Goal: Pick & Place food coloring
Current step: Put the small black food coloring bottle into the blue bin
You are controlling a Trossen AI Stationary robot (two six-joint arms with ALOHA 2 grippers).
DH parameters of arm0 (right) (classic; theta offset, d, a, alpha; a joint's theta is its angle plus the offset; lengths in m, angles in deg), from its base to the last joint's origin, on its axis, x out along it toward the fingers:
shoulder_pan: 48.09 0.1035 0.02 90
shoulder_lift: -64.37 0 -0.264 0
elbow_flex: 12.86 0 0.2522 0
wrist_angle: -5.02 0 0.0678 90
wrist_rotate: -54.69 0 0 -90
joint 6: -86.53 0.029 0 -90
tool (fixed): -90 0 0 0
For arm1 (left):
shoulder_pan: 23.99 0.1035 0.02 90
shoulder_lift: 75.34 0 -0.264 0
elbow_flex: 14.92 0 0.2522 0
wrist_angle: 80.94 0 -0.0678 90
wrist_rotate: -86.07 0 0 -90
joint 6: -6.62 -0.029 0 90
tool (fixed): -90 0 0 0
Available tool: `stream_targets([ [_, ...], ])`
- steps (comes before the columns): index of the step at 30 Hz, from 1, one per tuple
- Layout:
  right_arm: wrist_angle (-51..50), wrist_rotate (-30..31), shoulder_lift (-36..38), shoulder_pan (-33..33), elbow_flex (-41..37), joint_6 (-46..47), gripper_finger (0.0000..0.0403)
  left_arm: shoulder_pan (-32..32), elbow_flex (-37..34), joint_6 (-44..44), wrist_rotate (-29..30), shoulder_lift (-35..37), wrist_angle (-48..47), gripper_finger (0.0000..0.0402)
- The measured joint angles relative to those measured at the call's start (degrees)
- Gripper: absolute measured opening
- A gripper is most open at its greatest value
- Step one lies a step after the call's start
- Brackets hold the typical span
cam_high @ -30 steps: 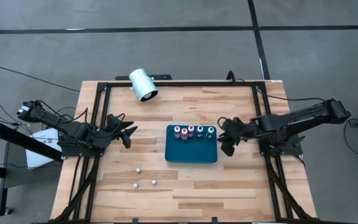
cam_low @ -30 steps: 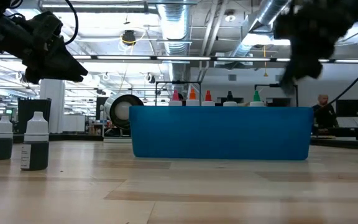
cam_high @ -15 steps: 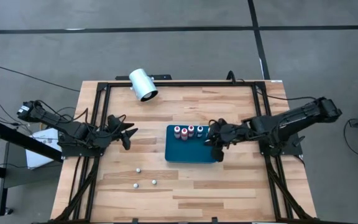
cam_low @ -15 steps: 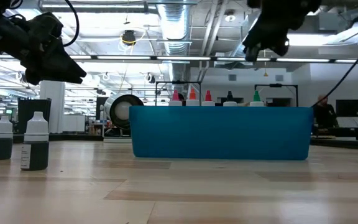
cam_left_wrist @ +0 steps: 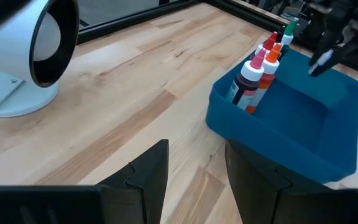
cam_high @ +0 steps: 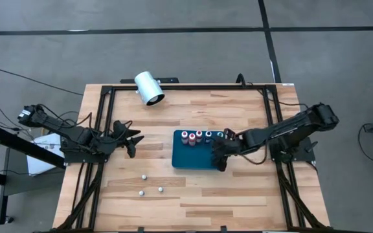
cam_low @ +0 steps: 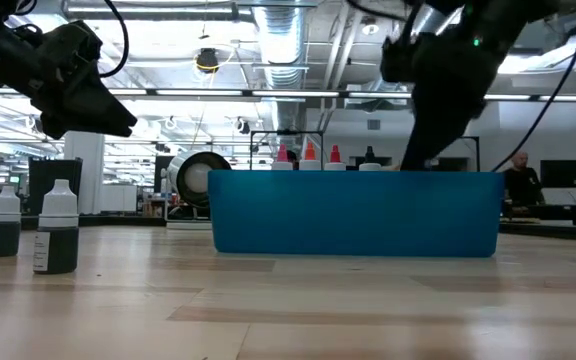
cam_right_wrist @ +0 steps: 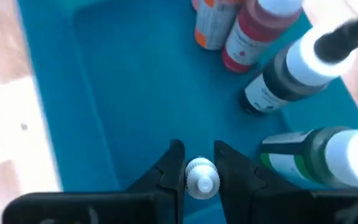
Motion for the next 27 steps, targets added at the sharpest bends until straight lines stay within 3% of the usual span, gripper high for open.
stream_targets([
  [11,0.63,2.84,-8.12,-0.02,-0.04,2.67,0.0060,-0.01,0.00,-0.45,-0.59,0.00,-0.14,0.0149],
  [27,-0.90,-0.18,-8.39,-2.35,-0.04,3.44,0.0068,0.00,-0.02,-0.48,-1.38,-0.02,-0.15,0.0149],
])
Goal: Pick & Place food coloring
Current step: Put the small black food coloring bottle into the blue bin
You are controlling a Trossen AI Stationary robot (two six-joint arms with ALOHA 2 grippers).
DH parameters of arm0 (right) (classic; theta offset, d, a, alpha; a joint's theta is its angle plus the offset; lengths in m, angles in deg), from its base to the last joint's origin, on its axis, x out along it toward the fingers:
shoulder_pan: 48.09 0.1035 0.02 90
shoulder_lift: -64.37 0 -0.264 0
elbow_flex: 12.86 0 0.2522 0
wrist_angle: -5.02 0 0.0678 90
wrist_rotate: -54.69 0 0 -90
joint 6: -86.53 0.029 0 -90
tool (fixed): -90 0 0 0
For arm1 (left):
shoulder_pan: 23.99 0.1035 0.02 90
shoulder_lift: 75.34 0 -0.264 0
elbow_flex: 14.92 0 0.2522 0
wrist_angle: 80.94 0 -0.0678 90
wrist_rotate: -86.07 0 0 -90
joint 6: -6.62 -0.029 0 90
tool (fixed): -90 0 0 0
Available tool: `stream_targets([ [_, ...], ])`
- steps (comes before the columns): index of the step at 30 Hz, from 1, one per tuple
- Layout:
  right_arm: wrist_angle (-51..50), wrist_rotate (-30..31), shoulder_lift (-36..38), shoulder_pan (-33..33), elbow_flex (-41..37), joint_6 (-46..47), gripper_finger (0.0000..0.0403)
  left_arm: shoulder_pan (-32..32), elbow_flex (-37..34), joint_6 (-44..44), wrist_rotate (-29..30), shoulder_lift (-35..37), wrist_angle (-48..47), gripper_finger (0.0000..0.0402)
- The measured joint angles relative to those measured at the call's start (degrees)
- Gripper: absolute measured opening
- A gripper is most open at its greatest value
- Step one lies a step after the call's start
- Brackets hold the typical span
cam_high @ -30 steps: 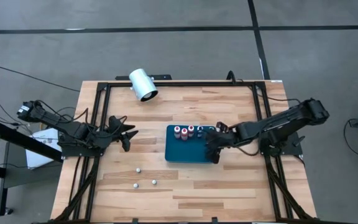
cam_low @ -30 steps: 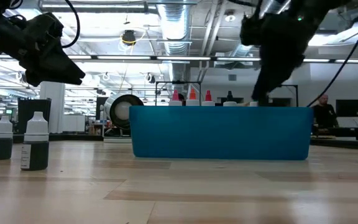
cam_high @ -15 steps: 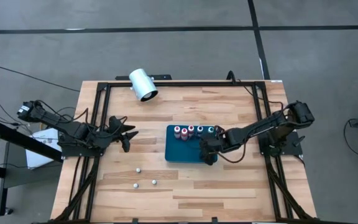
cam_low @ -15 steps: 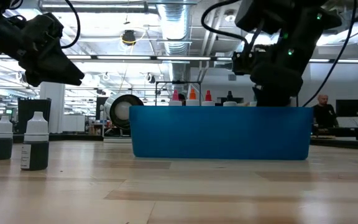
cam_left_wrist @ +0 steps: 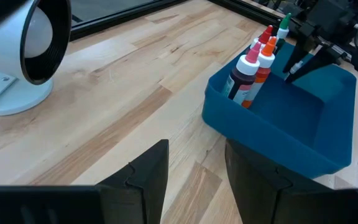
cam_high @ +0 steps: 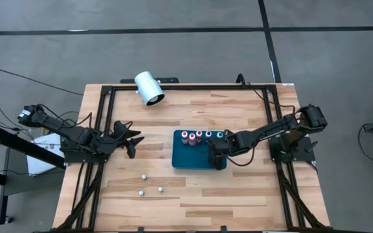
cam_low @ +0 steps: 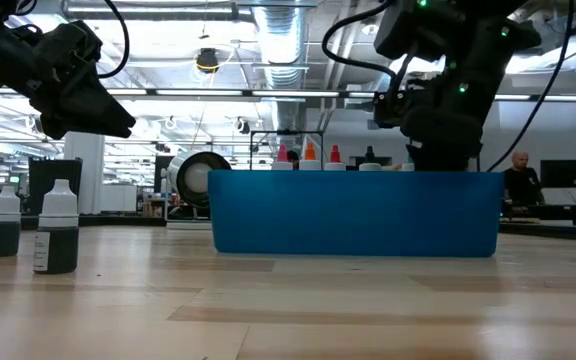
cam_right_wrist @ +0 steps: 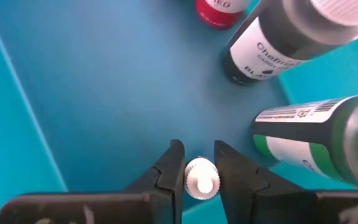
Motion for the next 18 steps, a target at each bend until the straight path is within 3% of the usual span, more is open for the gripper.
stream_targets([
  [18,-0.05,-1.11,0.00,-0.05,0.00,-1.45,0.0082,0.00,0.00,0.00,0.00,-0.01,-0.03,0.0149],
])
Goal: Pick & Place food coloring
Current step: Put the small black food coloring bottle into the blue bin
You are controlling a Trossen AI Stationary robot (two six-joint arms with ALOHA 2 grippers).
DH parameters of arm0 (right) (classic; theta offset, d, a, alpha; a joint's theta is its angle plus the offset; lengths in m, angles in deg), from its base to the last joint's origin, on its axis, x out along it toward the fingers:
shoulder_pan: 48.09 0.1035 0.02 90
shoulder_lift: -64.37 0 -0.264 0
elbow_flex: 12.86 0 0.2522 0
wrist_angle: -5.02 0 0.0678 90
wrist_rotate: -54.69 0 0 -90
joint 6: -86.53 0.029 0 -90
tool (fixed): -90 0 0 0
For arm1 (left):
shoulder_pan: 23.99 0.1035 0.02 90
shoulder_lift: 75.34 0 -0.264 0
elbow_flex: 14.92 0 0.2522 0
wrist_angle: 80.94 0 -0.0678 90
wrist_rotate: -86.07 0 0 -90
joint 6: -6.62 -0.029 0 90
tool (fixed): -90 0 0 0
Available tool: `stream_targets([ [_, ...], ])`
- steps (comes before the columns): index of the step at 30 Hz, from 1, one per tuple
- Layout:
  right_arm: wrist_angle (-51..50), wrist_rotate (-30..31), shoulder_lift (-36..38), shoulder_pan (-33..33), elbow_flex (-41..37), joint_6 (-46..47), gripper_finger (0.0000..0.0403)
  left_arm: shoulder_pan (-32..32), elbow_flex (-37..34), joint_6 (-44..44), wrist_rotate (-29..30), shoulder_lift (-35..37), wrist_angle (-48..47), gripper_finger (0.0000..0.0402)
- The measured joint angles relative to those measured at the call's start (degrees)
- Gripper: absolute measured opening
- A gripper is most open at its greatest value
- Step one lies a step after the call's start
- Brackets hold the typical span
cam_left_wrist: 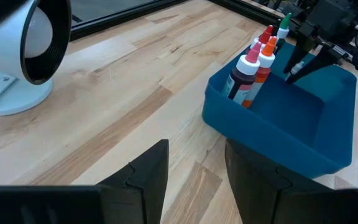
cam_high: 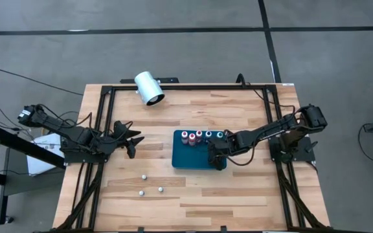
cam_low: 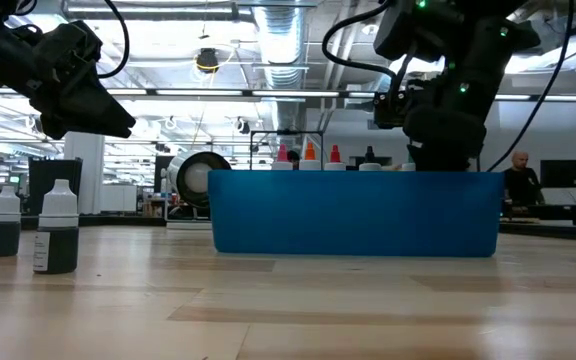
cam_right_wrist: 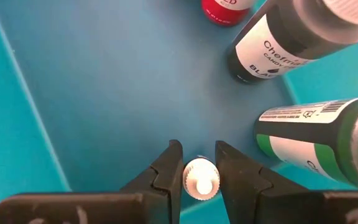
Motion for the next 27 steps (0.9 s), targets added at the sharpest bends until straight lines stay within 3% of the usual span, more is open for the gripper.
stream_targets([
  [19,-0.17,-1.09,-0.02,0.00,0.00,-1.49,0.0083,0.00,0.00,0.00,0.00,0.02,-0.02,0.0149],
  [27,-0.15,-1.11,-0.02,0.00,0.00,-1.53,0.0123,-0.01,0.00,0.00,0.00,0.00,0.00,0.0149],
])
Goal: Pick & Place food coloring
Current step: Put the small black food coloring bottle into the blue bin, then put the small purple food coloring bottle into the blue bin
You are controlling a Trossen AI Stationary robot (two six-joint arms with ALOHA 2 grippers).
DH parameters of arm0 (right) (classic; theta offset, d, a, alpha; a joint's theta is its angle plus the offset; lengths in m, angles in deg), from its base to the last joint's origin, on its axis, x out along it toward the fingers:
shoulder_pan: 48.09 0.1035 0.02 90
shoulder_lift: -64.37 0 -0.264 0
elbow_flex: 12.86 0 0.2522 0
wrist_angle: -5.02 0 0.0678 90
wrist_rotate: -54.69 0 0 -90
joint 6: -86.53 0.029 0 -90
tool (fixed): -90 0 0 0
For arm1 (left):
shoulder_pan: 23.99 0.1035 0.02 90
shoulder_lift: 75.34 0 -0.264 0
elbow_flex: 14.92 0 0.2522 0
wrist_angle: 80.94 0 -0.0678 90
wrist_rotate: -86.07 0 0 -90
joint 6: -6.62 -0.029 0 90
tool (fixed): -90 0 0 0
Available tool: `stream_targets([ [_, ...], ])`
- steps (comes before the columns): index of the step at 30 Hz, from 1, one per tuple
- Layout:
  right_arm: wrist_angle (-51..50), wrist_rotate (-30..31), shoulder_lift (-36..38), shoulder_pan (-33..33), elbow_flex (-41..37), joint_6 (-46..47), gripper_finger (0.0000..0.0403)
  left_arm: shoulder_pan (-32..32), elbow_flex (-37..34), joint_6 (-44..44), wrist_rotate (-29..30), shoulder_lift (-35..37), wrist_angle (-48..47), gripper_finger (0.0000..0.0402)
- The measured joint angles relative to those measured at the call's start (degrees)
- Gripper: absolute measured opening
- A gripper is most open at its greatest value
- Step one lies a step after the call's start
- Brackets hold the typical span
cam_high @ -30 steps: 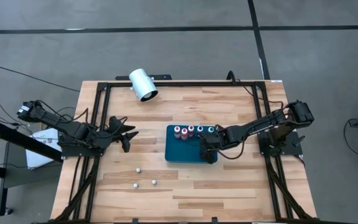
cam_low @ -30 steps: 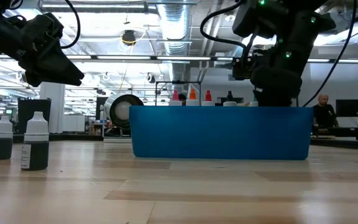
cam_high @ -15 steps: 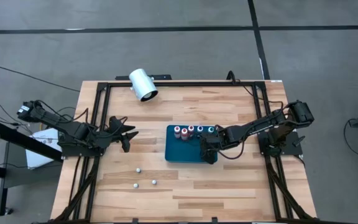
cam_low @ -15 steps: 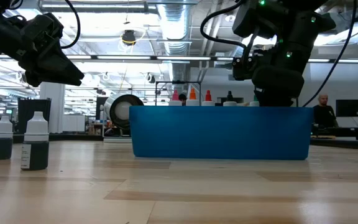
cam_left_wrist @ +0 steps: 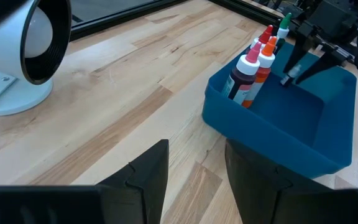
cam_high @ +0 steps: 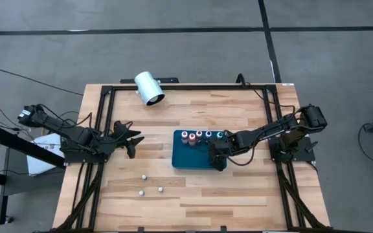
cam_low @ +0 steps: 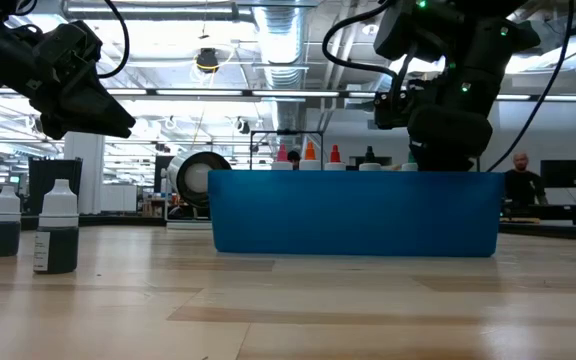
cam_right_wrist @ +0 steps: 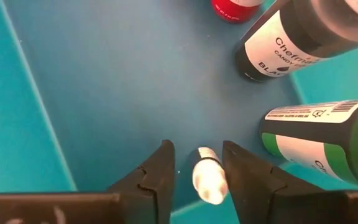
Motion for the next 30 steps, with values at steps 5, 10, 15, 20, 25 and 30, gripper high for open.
stream_targets([
  [5,0.04,0.00,0.00,0.00,0.00,0.00,0.0154,-0.01,0.00,0.00,0.00,0.00,0.00,0.0149],
  [10,-0.02,0.04,0.00,0.00,0.00,-0.01,0.0171,0.01,0.00,0.00,0.00,0.00,0.00,0.0149],
  [15,-0.13,0.06,0.36,0.00,0.02,0.00,0.0170,0.00,0.00,0.00,0.00,0.00,0.00,0.0149],
  [20,-3.65,0.07,0.39,-0.37,3.20,-1.72,0.0158,0.01,0.00,0.00,0.02,0.00,0.02,0.0149],
  [25,-8.23,0.09,0.39,-0.74,7.43,-3.47,0.0146,-0.01,0.00,0.00,0.00,0.00,0.08,0.0149],
  [30,-15.14,0.07,0.42,-0.71,13.41,-3.62,0.0138,0.01,0.00,0.02,0.00,0.00,0.12,0.0149],
])
